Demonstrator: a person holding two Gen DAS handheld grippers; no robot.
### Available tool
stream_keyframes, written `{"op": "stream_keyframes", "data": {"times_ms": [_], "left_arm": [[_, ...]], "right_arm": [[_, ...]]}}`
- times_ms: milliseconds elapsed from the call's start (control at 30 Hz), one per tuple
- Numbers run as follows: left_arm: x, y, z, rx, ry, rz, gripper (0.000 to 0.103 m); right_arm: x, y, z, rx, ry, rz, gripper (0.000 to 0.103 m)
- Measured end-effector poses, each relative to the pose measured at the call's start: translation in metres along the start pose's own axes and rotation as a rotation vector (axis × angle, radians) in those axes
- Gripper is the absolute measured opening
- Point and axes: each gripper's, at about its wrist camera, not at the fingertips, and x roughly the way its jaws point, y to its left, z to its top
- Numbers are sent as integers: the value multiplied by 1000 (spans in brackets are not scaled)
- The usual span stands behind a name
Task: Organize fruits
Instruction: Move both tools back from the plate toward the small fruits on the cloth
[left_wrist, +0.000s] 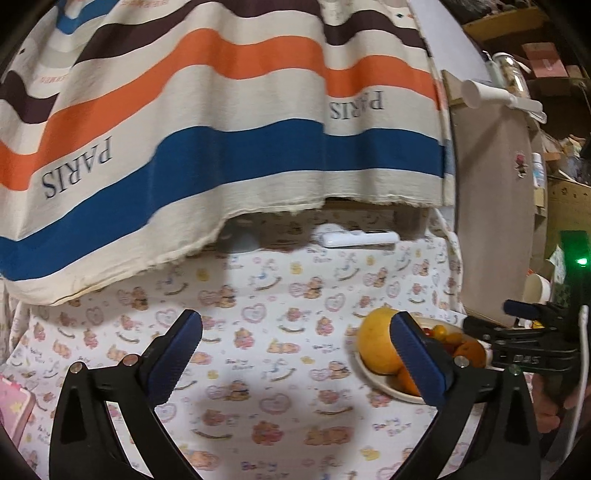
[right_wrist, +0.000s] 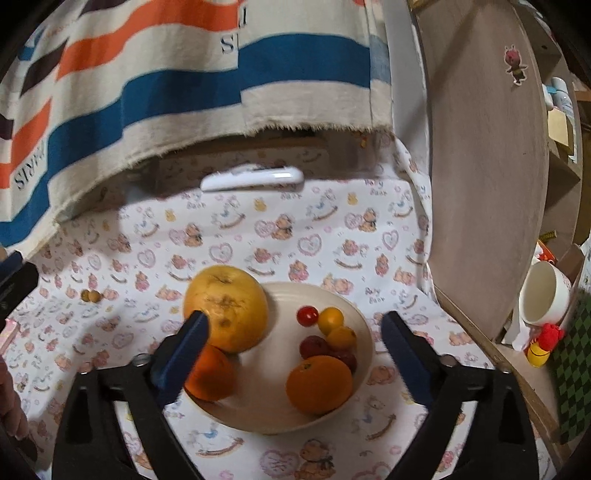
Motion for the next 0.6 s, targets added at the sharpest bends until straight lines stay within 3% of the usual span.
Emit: {"op": "stream_keyframes", "data": {"times_ms": [233,600], "left_arm": [[1,21,-2,53,2,62,102],[13,65,-12,39,-27,166,102]], "right_arm": [[-13,0,2,10,-85,22,103],[-6,7,-2,-32,-86,7,103]]}}
